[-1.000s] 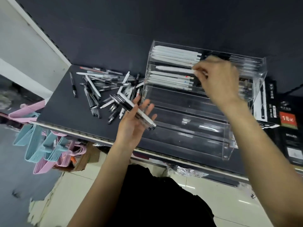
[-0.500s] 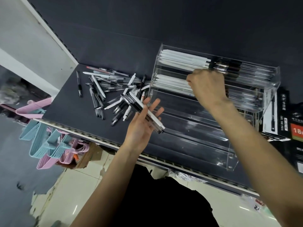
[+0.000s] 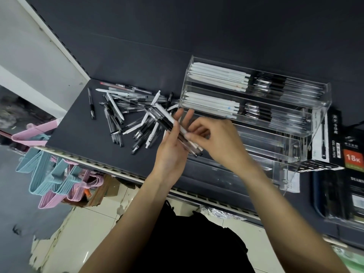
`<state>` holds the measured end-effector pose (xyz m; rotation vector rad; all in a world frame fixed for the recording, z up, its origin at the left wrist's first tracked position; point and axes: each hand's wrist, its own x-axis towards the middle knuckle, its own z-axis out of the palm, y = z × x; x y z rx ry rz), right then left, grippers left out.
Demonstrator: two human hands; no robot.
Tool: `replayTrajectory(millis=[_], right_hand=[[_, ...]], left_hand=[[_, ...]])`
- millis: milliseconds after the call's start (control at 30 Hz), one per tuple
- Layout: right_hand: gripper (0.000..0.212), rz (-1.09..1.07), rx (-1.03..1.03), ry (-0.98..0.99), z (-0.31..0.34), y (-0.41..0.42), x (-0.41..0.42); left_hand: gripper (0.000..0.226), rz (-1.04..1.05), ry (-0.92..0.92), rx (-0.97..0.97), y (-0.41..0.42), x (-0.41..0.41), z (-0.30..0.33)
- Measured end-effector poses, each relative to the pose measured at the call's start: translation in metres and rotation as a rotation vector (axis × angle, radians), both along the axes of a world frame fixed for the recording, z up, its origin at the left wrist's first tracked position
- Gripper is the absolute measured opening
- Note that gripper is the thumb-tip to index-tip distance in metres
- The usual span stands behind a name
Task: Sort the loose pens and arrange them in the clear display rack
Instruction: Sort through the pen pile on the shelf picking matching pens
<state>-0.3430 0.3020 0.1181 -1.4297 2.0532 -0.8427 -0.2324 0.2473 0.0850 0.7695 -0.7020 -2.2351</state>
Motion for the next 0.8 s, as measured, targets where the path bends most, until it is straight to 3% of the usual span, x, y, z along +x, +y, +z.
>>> replayTrajectory(millis=[200,333,400,567,800], right_hand=[[0.012,-0.059,0.008,-0.107,0.002,0.0,-0.018],[0.01,-0.201,-0.125,0.264,0.014,0.005,-0.063],[0.009,-0.212,-0.092,0.416,0.016,0.001,-0.08],[0.012,-0.055,0.03,0.524,0.006,-0.025,-0.089],[0.013,0.02,0.128,0.7,-0.003,-0.044,-0.089]], left_hand=[[0.043,-0.096,0.001,-0.014,0.0,0.001,-0.002],[0.033,-0.103,-0.062,0.0,-0.011,0.006,-0.007],[0.03,-0.072,-0.098,0.022,-0.016,0.012,-0.01],[0.028,-0.034,-0.178,0.023,-0.023,0.019,-0.018],[0.029,-0.025,-0.371,-0.139,-0.025,0.022,-0.021]])
